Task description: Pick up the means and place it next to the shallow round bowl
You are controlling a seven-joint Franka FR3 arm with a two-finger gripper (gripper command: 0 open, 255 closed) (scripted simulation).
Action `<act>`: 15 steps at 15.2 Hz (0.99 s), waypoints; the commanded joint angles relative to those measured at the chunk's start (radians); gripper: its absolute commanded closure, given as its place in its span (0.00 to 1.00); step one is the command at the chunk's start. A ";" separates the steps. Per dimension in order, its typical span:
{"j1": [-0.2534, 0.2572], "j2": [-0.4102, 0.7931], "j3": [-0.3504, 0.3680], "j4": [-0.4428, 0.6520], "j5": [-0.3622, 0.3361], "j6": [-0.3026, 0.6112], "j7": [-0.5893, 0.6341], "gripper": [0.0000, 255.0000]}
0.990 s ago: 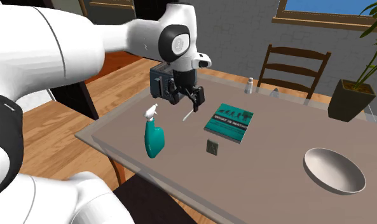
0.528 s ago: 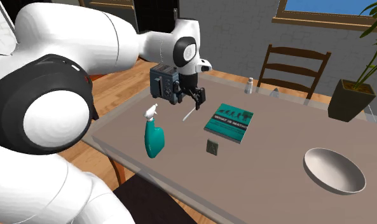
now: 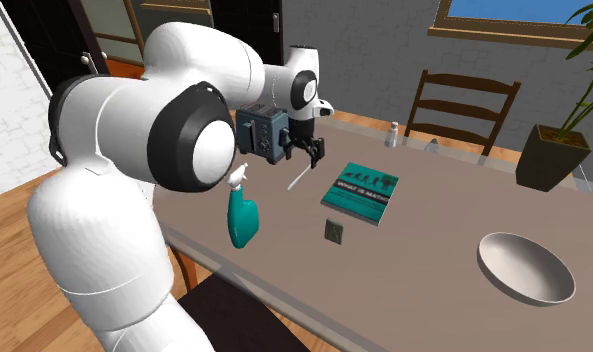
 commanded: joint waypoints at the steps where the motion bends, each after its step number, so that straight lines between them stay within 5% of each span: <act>1: 0.012 0.084 0.006 0.070 -0.019 0.005 0.014 0.00; 8: 0.076 0.380 0.011 0.365 -0.084 -0.028 0.051 0.00; 15: 0.080 0.413 0.006 0.329 -0.093 0.040 0.057 0.00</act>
